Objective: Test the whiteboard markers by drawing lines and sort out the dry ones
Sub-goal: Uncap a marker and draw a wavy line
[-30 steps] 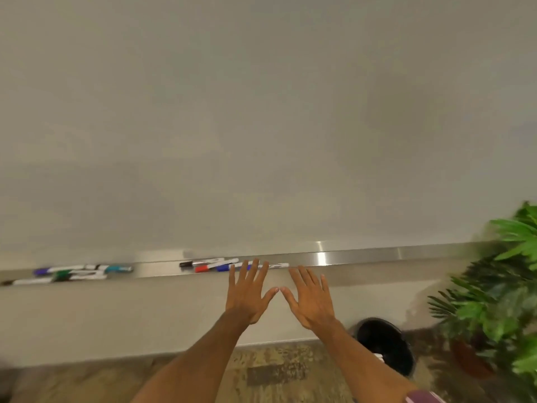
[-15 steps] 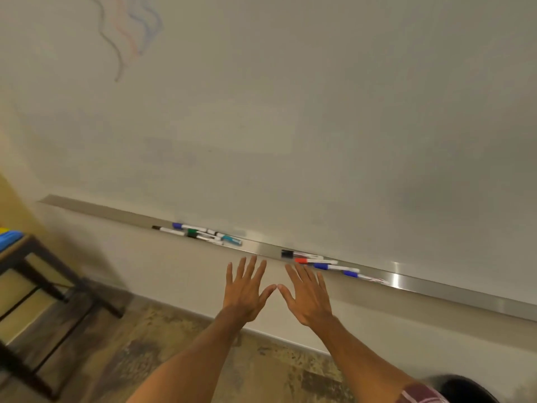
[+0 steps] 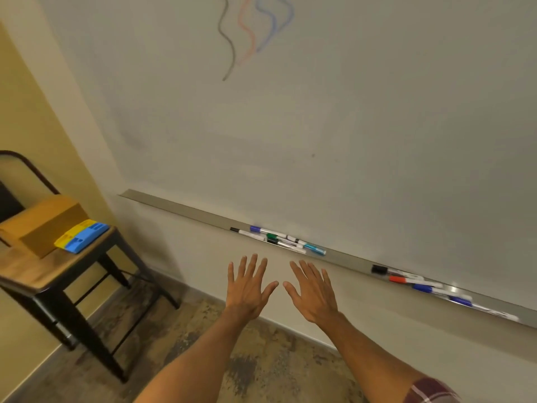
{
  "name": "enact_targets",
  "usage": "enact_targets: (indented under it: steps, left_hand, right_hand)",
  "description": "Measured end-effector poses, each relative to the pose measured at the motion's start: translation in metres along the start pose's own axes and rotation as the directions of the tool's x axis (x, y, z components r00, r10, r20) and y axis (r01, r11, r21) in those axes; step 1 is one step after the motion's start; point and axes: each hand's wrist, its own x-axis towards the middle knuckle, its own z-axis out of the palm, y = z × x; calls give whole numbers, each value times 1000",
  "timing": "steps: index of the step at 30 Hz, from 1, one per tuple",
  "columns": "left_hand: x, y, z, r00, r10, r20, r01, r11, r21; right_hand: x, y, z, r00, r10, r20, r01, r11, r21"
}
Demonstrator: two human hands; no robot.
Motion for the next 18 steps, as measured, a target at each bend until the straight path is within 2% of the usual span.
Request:
enact_targets:
  steps: [10, 18]
  left_hand:
    - [53, -92, 5, 996, -88, 10, 88, 996, -7]
    - [118, -132, 15, 992, -105, 64, 106, 994, -9]
  right_hand:
    - [90, -65, 21, 997, -79, -4, 79, 997, 20]
    - [170, -84, 46, 996, -85, -14, 86, 996, 32]
